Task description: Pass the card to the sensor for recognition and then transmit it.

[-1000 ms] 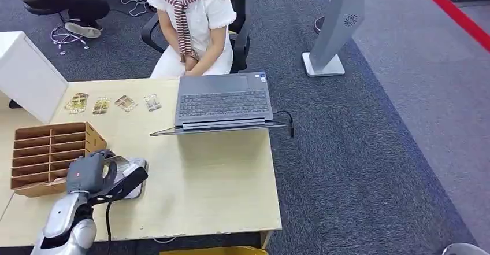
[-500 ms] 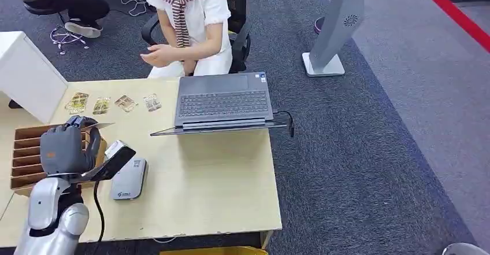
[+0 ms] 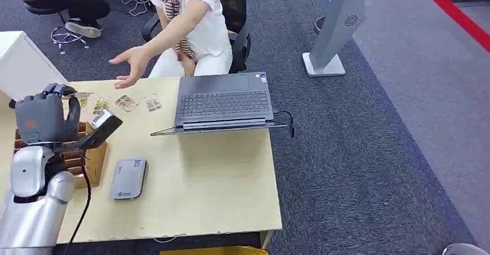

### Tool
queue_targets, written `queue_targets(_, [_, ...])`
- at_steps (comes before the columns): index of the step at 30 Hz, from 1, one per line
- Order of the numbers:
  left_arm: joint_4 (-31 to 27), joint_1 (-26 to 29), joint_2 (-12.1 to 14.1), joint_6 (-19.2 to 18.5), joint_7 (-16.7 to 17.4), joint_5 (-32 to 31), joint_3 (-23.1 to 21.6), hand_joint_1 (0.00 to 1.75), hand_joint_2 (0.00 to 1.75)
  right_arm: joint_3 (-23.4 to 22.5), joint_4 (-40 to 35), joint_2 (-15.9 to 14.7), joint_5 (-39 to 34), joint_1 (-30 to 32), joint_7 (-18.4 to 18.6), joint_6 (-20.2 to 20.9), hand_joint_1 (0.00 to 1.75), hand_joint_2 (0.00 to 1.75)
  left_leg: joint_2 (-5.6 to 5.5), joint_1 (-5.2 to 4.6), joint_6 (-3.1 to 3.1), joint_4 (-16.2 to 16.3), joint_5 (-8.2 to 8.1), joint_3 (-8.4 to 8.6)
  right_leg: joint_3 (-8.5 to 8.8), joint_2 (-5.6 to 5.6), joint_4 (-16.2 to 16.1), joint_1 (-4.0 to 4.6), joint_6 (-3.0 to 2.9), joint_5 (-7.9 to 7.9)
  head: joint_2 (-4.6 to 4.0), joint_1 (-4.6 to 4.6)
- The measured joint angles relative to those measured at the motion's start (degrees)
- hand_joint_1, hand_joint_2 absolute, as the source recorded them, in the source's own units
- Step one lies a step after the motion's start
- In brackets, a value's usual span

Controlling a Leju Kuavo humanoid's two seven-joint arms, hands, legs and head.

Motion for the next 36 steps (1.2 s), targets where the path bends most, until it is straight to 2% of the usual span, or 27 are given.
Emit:
queue_targets(4, [5.0, -3.6, 0.4, 0.2, -0.2, -0.2, 0.4, 1.75, 1.75, 0.0, 0.0, 0.0, -0.2, 0.0, 0.5, 0.1, 0.00, 0.00, 0.01, 0.00, -0.02, 0.0, 0.02, 0.02, 0.00, 0.01, 0.0, 0.00, -0.02, 0.02, 0.00, 0.00])
queue_targets(8, [8.1, -4.7, 0.6, 0.4, -0.4, -0.5, 0.5, 1.75, 1.75, 0.0, 0.0, 0.0, -0.2, -0.1, 1.2, 0.1, 0.00, 0.00, 0.01, -0.01, -0.02, 0.0, 0.02, 0.02, -0.01, 0.02, 0.0, 0.00, -0.02, 0.02, 0.02, 0.02])
queue_targets(16, [8.2, -4.7, 0.6, 0.5, -0.4, -0.5, 0.5, 1.75, 1.75, 0.0, 0.0, 0.0, -0.2, -0.1, 1.2, 0.1, 0.00, 0.00, 0.01, -0.01, -0.02, 0.0, 0.02, 0.02, -0.01, 0.02, 0.0, 0.00, -0.02, 0.02, 0.02, 0.02])
queue_targets(21, [11.6, -4.6, 1.3, 0.2, 0.1, -1.0, 0.5, 1.75, 1.75, 0.0, 0.0, 0.0, -0.1, -0.1, 0.6, 0.6, 0.00, 0.00, 0.01, 0.00, -0.02, 0.0, 0.02, 0.00, -0.02, 0.02, 0.0, 0.00, -0.02, 0.02, 0.00, 0.02])
queue_targets(22, [11.6, -4.4, 1.3, 0.2, 0.0, -1.0, 0.5, 0.03, 1.75, 0.0, 0.0, 0.0, -0.1, -0.1, 0.6, 0.6, 0.00, 0.00, 0.02, 0.00, -0.03, 0.0, 0.02, 0.00, -0.02, 0.03, 0.0, 0.00, -0.02, 0.02, 0.00, 0.00])
queue_targets(28, [11.6, -3.4, 1.4, 2.8, -0.5, -0.9, 0.9, 0.00, 1.75, 0.0, 0.1, 0.0, 0.0, -0.1, 0.7, 0.6, 0.00, 0.00, 0.05, 0.00, -0.03, 0.0, 0.02, -0.01, -0.04, 0.07, 0.0, 0.00, -0.02, 0.02, 0.02, 0.02])
queue_targets(36, [6.6, 0.5, 1.3, 4.5, -2.6, 0.2, 1.4, 0.00, 1.75, 0.0, 0.1, 0.0, -0.3, 0.0, 0.7, 0.5, 0.00, 0.00, 0.06, 0.00, -0.03, 0.0, 0.02, -0.02, -0.04, 0.07, 0.0, -0.01, -0.02, 0.02, 0.02, 0.02])
